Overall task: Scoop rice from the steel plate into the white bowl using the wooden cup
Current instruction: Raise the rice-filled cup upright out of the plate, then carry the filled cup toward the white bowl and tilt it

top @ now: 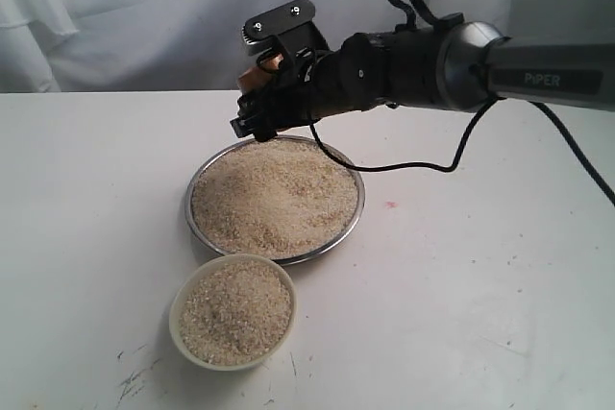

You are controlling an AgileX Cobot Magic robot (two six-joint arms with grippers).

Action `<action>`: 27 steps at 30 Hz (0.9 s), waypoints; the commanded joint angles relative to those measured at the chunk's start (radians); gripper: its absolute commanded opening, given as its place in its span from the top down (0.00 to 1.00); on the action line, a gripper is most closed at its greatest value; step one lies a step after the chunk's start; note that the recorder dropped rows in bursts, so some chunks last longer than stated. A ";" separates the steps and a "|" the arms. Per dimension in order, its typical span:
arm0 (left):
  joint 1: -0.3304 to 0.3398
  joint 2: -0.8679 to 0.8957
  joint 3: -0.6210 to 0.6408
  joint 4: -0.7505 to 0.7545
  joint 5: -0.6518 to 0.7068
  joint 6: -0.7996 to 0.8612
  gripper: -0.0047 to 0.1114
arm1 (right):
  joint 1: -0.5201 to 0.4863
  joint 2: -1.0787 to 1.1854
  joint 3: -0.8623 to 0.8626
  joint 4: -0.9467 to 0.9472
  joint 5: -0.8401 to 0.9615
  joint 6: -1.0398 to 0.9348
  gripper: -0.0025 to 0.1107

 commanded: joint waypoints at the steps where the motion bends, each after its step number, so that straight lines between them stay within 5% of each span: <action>1: -0.002 -0.005 0.005 -0.001 -0.006 -0.003 0.96 | 0.024 -0.022 0.016 -0.118 -0.078 0.122 0.98; 14: -0.002 -0.005 0.005 -0.001 -0.006 -0.003 0.96 | 0.027 -0.269 0.460 -0.305 -0.443 0.236 0.98; 27: -0.002 -0.005 0.005 -0.001 -0.006 -0.003 0.96 | 0.037 -0.430 0.678 -0.534 -0.452 0.236 0.98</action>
